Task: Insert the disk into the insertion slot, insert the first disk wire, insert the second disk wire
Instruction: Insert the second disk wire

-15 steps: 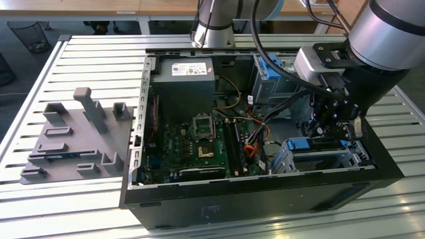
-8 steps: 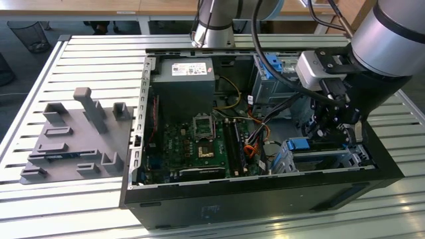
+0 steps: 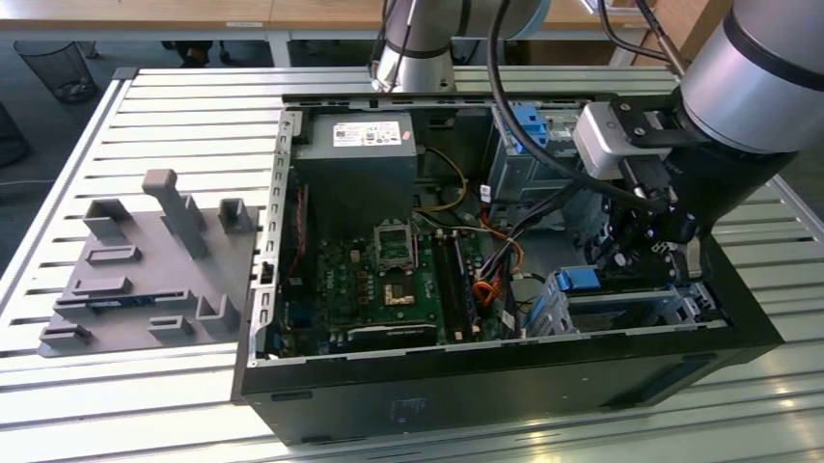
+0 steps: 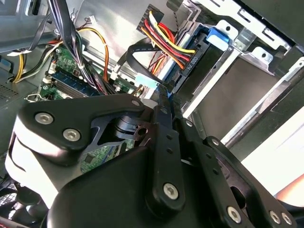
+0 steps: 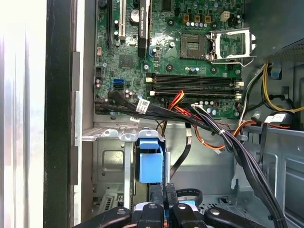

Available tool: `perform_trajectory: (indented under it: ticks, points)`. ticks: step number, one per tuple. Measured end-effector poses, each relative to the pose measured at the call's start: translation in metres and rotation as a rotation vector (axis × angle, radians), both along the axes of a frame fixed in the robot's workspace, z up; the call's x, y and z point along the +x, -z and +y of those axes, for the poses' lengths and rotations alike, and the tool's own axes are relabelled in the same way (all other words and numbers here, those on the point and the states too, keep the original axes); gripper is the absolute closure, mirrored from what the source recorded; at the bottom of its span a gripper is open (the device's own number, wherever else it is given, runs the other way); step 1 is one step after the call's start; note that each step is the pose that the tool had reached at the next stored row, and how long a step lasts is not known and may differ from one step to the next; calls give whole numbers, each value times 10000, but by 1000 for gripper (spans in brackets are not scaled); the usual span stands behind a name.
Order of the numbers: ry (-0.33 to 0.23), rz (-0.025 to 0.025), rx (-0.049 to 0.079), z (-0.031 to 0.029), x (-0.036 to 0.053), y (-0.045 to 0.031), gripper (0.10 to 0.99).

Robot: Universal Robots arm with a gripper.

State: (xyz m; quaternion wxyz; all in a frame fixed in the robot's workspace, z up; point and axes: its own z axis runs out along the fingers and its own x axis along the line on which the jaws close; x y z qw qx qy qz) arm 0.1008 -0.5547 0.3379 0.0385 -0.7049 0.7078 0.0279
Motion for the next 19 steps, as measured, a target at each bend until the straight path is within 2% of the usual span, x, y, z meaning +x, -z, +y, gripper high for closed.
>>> perform_trajectory:
  ticks: [19]
  points:
    - [114,1,-1,-17,41,39,937]
